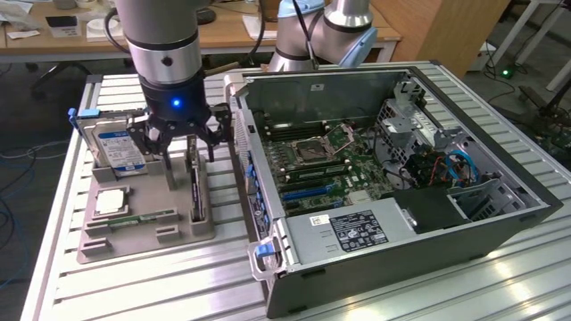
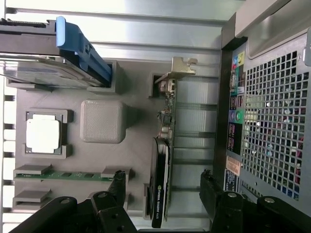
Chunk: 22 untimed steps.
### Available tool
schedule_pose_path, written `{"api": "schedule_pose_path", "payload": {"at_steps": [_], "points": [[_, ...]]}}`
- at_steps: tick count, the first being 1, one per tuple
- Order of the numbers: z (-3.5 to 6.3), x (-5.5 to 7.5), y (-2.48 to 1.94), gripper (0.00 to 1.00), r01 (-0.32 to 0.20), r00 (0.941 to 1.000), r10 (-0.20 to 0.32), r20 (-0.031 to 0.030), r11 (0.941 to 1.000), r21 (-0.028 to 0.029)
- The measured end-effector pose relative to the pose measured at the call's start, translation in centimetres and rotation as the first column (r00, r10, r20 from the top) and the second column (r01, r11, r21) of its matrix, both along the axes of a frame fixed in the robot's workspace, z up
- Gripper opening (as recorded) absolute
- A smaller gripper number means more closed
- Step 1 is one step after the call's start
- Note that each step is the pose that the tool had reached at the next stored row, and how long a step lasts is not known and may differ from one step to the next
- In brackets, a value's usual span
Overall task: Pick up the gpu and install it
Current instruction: 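Pick up the gpu and move the gpu toward the slot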
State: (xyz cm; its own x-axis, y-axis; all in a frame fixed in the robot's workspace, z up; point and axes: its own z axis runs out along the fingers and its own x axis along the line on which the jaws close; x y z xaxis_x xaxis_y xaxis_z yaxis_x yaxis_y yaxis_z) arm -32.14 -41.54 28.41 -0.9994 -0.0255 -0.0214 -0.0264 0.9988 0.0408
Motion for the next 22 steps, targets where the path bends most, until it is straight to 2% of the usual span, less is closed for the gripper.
{"api": "schedule_pose_path", "payload": {"at_steps": [22], "points": [[-1.68,0.0,0.0,0.72,0.0,1.0,0.0,0.0,1.0,0.0001]]}}
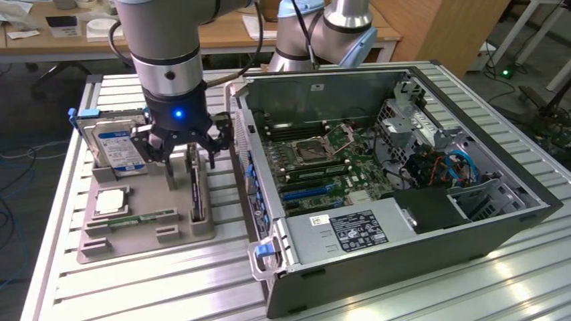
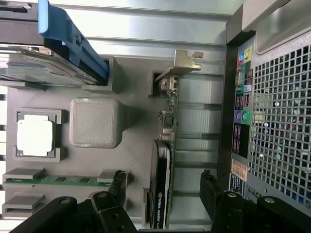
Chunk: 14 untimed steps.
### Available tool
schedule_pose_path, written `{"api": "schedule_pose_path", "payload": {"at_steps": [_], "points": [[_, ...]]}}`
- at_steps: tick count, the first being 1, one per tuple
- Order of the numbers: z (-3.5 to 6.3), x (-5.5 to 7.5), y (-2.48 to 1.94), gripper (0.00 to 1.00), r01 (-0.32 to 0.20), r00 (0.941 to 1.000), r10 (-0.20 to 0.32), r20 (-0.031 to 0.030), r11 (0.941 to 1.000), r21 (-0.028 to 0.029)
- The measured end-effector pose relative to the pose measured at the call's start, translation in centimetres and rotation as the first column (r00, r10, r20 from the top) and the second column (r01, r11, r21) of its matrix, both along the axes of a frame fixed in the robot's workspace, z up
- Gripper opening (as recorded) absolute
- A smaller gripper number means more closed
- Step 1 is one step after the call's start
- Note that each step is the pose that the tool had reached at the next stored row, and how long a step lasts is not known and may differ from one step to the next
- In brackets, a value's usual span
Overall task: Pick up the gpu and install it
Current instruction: 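Pick up the gpu and move the gpu toward the slot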
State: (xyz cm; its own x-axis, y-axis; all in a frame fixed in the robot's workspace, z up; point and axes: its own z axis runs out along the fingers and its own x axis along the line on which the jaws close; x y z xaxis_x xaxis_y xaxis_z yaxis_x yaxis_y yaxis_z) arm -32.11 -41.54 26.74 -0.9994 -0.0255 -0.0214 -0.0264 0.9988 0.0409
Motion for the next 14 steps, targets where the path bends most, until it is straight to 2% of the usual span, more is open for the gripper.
{"api": "schedule_pose_path", "payload": {"at_steps": [6,14], "points": [[-0.27,0.0,-0.02,0.72,0.001,1.0,-0.001,0.0002,1.0,0.0001],[-1.1,0.0,-0.03,0.72,0.003,1.0,-0.003,0.0,1.0,0.0]]}}
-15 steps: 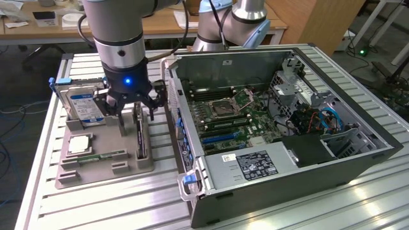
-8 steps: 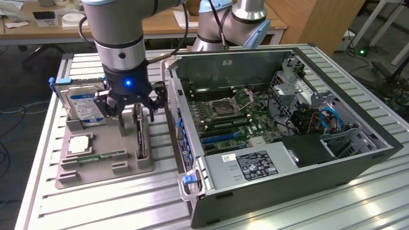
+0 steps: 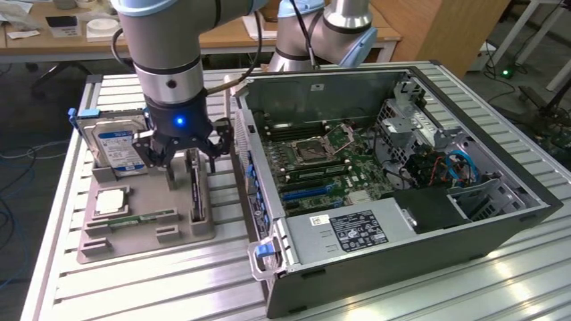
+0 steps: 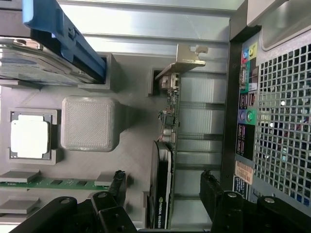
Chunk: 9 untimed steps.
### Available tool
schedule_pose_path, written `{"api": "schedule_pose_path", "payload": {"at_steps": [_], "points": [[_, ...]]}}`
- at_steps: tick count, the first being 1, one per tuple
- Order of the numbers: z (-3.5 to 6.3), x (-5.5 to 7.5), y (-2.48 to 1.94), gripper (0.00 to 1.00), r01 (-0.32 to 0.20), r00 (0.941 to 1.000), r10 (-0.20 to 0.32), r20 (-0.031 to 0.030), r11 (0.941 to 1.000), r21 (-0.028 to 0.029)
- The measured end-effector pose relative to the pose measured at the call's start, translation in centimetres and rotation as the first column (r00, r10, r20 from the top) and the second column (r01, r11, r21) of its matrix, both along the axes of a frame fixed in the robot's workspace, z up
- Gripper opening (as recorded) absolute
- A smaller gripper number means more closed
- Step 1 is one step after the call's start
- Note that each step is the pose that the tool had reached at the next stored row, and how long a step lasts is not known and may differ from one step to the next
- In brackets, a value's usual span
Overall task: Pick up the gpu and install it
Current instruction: 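Pick up the gpu and move the gpu toward the slot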
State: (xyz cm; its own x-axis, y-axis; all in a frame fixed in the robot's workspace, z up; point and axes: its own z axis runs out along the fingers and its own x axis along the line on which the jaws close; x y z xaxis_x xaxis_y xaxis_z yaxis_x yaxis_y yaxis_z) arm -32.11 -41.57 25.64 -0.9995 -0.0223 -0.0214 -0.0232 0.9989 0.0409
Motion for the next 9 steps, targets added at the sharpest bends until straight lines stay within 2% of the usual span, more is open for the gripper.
{"api": "schedule_pose_path", "payload": {"at_steps": [5,9], "points": [[-0.33,0.0,0.06,0.72,0.025,0.9997,-0.025,0.0,0.9997,-0.0002],[-0.62,0.0,0.06,0.72,0.027,0.9996,-0.027,0.0001,0.9996,-0.0002]]}}
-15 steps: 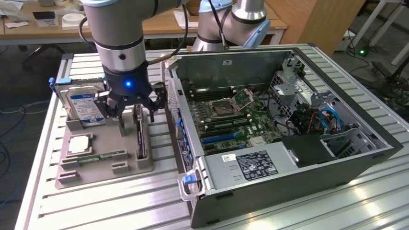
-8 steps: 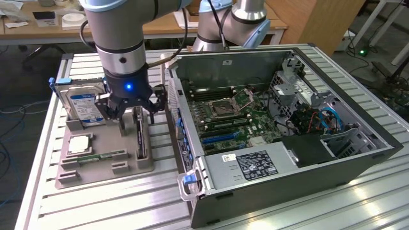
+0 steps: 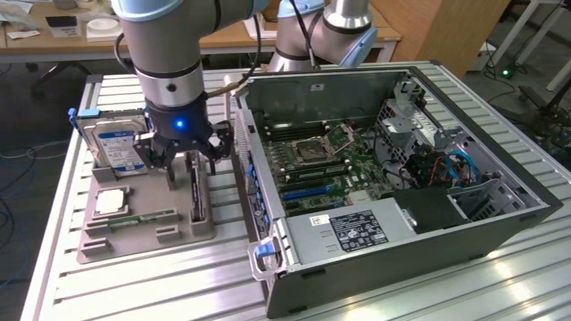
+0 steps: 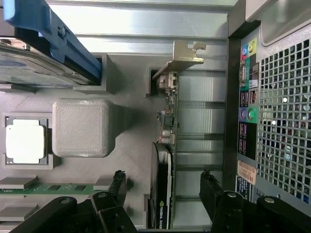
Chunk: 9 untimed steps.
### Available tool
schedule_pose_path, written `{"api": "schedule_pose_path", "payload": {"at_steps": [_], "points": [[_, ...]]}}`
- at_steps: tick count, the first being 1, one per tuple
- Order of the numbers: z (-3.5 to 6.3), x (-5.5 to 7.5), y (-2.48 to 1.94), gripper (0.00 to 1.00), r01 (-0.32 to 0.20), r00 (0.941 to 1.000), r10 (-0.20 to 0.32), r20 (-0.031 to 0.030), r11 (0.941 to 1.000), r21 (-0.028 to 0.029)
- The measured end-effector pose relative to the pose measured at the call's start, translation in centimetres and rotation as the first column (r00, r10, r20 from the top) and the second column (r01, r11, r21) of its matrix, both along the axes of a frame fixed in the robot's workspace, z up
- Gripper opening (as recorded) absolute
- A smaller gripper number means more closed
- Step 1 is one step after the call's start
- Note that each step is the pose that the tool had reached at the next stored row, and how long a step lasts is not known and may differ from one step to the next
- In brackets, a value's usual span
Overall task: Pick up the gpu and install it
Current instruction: 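Pick up the gpu and move the gpu toward the slot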
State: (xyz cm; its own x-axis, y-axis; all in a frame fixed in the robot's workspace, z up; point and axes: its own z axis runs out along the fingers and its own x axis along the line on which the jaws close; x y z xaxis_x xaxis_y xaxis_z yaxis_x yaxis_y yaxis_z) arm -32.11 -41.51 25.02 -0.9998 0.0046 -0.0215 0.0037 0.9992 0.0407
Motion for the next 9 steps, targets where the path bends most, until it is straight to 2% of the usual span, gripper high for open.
{"api": "schedule_pose_path", "payload": {"at_steps": [9], "points": [[-1.02,0.0,0.0,0.72,0.0,1.0,0.0,-0.0001,1.0,0.0]]}}
